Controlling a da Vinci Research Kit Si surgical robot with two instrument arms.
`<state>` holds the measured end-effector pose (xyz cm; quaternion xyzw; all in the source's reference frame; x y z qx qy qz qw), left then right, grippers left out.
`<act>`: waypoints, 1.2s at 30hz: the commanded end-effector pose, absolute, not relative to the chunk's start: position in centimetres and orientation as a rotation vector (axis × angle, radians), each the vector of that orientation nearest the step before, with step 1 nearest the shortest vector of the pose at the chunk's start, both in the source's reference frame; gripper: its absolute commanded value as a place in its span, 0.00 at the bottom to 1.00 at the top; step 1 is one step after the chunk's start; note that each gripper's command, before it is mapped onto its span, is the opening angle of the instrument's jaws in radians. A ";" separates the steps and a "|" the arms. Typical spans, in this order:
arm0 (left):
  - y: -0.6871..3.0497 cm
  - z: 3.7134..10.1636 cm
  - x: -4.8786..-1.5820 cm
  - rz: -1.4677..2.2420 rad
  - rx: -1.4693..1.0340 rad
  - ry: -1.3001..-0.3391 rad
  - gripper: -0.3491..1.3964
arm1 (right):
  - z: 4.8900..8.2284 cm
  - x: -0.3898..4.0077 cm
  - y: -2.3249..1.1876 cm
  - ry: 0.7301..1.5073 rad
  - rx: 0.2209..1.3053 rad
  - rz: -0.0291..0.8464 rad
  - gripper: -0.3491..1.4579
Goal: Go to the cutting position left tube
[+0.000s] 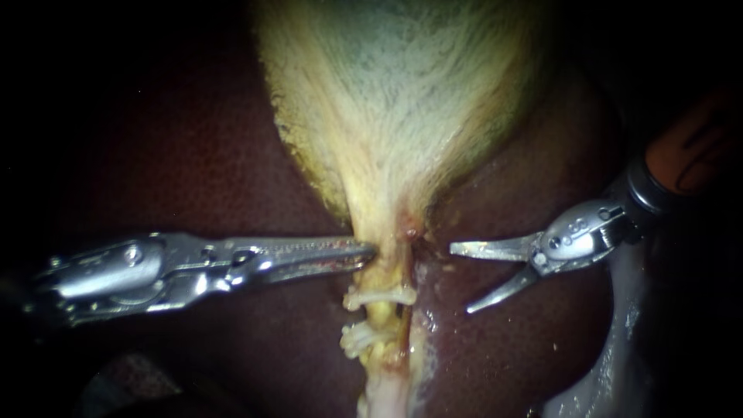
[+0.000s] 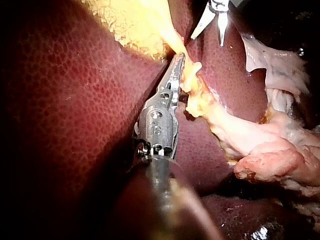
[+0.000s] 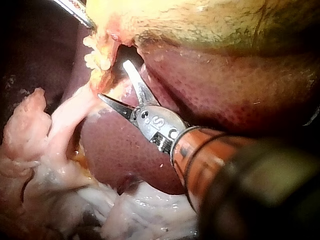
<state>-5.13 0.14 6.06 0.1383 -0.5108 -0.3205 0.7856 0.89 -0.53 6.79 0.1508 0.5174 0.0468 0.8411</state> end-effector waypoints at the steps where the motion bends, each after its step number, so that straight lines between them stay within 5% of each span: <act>1: 0.17 6.04 -5.10 -0.694 0.299 -1.102 0.13 | 6.79 0.90 -0.56 1.096 0.325 0.094 0.99; 17: 0.37 5.97 -4.77 -0.721 0.279 -1.089 0.13 | 6.99 1.65 -1.21 1.126 0.488 0.105 0.99; 36: 0.18 5.60 -4.75 -0.726 0.273 -1.089 0.13 | 7.35 1.54 -1.13 1.040 0.467 0.104 0.97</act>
